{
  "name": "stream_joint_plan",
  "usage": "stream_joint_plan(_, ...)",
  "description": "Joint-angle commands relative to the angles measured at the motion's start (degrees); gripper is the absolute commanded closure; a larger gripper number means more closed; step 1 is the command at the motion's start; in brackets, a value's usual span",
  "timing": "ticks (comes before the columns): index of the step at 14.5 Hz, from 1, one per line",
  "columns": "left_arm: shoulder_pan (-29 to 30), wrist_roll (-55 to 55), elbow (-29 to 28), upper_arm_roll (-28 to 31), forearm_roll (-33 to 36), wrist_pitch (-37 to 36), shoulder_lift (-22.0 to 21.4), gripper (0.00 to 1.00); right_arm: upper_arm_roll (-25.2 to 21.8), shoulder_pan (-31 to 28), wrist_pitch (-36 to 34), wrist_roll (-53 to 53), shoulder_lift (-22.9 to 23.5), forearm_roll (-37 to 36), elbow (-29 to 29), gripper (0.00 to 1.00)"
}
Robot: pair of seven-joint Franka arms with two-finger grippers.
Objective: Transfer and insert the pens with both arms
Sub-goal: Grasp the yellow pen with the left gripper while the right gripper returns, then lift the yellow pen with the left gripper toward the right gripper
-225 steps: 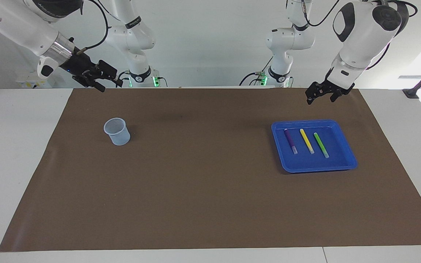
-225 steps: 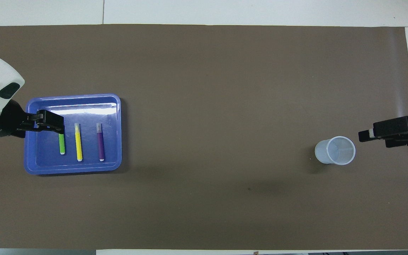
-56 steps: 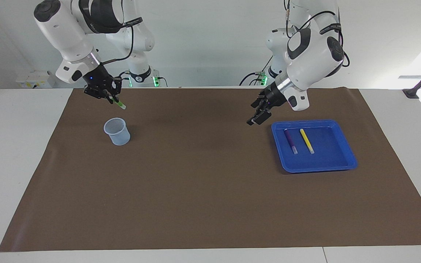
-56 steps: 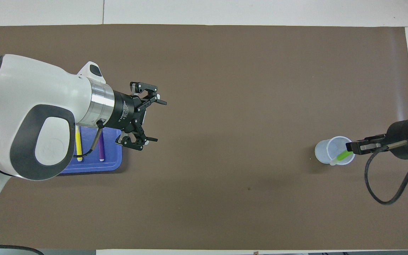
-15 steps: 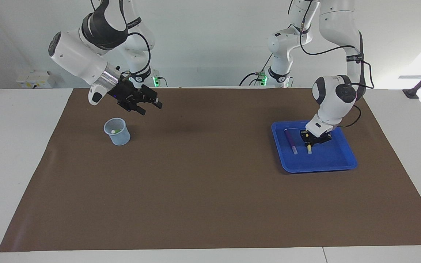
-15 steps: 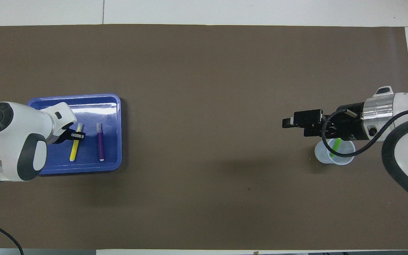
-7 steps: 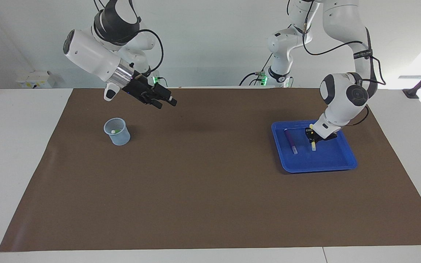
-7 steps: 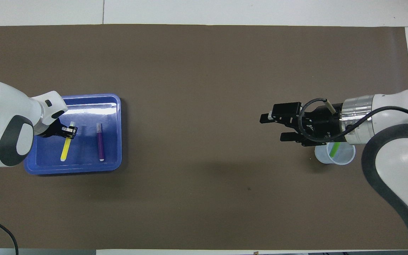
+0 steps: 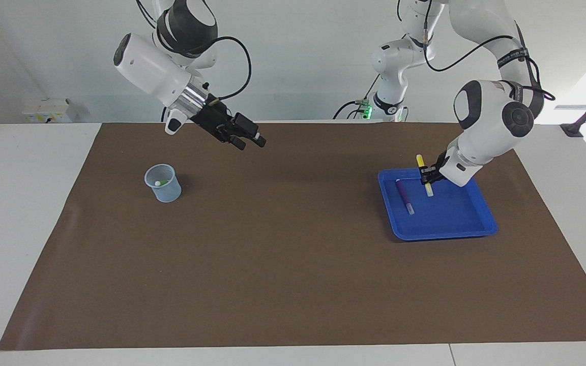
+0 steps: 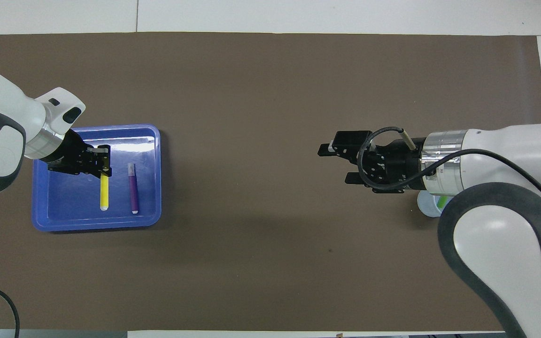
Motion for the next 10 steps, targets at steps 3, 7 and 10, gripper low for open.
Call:
stream_joint_plan(3,-2.1,-31.2,2.8,-2.4,-14.6,-2.4,-2.3,1.0,0.2,1.0,3.6,2.9,-0.9,1.5,-1.7,0.0)
stream_joint_plan(7,-2.2,-52.6,2.0,-7.0,-23.2,1.1,-3.9,1.0,0.2,2.3,5.5,2.8,-0.8,1.5,-1.7,0.0)
stream_joint_plan(10,-3.4,-63.5,-0.7,-9.7,-28.3,6.7,-4.8,1.0,0.3,5.8,10.5,3.1,-0.6,2.5,-1.8,0.0)
